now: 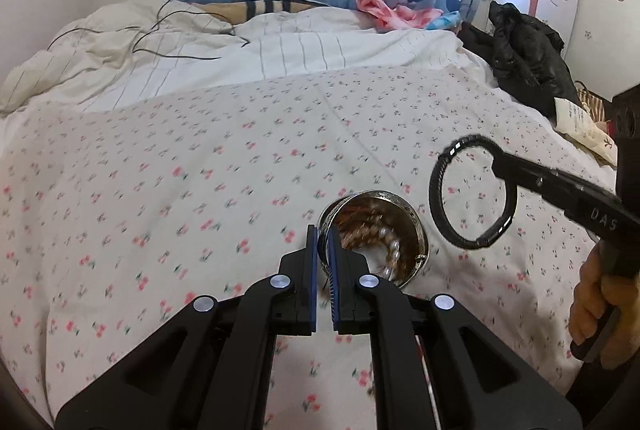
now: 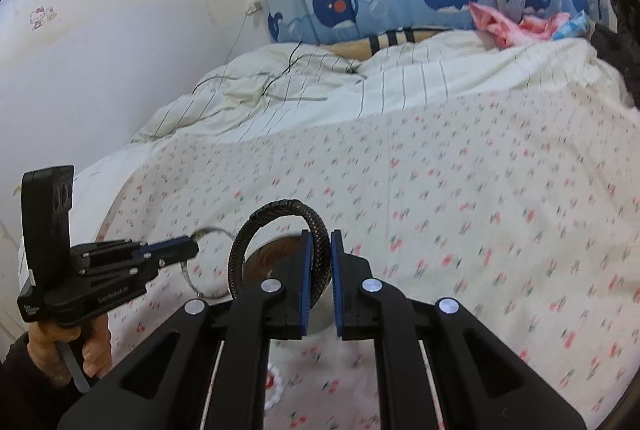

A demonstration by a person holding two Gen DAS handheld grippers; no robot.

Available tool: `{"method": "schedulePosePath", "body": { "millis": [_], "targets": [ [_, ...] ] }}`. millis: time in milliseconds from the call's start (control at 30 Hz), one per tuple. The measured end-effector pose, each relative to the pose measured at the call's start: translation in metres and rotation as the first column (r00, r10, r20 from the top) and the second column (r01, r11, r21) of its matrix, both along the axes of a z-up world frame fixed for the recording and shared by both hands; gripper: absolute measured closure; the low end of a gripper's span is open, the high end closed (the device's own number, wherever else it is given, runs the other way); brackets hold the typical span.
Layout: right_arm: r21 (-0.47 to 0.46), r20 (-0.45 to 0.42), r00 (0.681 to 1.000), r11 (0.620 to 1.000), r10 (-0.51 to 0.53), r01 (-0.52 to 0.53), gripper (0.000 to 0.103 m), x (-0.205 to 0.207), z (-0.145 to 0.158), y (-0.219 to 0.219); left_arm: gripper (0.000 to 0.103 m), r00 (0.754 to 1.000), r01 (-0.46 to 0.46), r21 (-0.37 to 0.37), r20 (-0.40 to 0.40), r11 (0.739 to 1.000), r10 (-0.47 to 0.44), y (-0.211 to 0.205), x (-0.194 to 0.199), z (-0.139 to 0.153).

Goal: Organize jewelry
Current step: 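Carry the silver bangle into the tin and open the left tool while the right tool lifts the black bracelet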

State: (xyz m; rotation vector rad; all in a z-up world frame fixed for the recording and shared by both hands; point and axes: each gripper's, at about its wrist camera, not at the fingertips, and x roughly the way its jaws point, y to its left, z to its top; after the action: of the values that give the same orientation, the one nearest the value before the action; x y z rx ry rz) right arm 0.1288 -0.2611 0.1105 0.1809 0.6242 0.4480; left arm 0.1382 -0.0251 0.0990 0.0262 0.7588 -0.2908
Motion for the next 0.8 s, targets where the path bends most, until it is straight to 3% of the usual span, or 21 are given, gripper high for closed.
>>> {"method": "schedulePosePath", "body": {
  "millis": [267, 800],
  "targets": [
    [0.009, -0.017, 0.999, 1.0, -0.028, 0.028, 0.093, 0.02, -0.003, -0.013, 0.098, 0.998, 0.048, 0.007, -0.045, 0.999, -0.047, -0.024, 0.03, -0.015],
    [-0.034, -0.029, 0.999, 0.999, -0.013, 0.012, 0.093, 0.024, -0.013, 0.005, 0.098, 0.994, 0.056, 0.006, -0.097, 0.998, -0.055, -0.028, 0.04, -0.036]
  ]
}}
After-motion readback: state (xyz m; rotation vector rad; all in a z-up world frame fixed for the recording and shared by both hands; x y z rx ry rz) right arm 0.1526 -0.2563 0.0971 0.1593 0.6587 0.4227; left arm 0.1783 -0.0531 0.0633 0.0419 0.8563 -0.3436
